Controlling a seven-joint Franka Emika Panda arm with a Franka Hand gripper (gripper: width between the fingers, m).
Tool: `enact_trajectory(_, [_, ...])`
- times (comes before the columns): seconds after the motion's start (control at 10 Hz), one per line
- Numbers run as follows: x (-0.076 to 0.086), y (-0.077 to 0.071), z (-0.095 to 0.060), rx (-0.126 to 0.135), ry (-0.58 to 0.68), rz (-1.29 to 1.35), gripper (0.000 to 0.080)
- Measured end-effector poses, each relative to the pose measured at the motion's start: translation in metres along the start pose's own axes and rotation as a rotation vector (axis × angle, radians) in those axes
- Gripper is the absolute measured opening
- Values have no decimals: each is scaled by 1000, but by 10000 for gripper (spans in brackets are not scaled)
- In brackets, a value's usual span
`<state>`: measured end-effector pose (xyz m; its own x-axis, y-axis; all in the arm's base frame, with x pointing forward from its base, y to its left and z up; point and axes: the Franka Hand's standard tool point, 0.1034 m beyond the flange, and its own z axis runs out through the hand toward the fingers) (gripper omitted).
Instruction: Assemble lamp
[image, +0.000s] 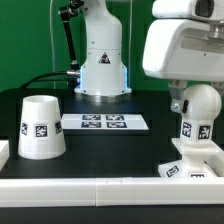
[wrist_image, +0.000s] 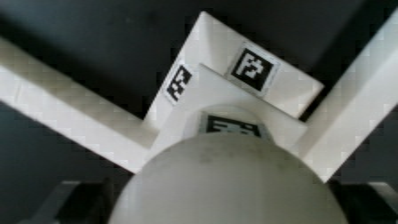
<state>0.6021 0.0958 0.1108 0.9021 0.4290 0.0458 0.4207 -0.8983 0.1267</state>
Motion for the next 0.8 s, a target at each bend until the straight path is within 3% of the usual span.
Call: enact_trajectory(0.8, [3,-7,0,3,7,454,579])
